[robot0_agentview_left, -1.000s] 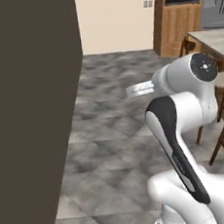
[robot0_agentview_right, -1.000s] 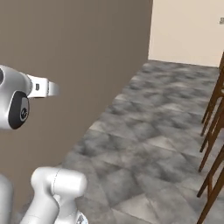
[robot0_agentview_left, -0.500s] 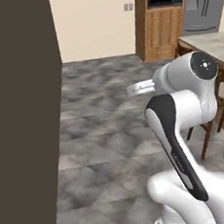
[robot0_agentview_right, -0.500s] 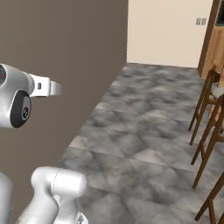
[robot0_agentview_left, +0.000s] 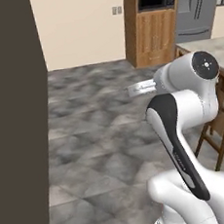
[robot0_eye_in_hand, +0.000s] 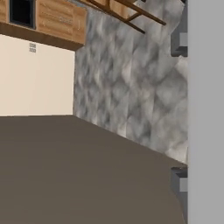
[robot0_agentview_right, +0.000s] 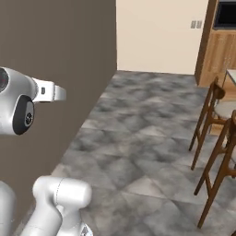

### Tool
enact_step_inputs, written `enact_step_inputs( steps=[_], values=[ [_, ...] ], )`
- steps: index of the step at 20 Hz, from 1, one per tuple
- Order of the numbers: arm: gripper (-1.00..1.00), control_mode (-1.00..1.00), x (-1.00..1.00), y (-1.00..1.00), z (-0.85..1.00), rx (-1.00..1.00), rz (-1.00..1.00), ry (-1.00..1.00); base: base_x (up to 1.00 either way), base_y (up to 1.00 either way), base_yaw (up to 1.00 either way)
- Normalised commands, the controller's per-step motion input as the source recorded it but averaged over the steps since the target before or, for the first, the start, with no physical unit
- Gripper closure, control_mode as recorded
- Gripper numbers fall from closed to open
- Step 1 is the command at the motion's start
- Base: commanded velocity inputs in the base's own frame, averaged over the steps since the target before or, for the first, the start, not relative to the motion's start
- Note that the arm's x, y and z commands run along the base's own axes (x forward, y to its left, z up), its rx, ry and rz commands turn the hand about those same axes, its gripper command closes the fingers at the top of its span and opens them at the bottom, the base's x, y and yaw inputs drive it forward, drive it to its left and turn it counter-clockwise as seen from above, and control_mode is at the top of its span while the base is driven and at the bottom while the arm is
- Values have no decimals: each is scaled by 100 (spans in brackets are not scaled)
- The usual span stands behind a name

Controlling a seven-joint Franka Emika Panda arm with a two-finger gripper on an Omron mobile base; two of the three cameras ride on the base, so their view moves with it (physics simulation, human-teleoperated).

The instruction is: Pick the kettle from the counter and place it on a stove burner. Then turn the burner on.

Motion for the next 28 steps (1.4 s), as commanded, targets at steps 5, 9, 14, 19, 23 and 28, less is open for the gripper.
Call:
enact_step_inputs(
  steps=[5, 9, 14, 19, 23, 28],
  values=[
    [-100, 100, 0, 0, 0, 0, 0, 0, 100, 8, -20],
    [-100, 100, 0, 0, 0, 0, 0, 0, 100, 11, -23],
    [-100, 100, 0, 0, 0, 0, 0, 0, 100, 14, -28],
    [-100, 100, 0, 0, 0, 0, 0, 0, 100, 22, -44],
    [-100, 100, 0, 0, 0, 0, 0, 0, 100, 16, -57],
    [-100, 100, 0, 0, 0, 0, 0, 0, 100, 11, -69]
  ],
)
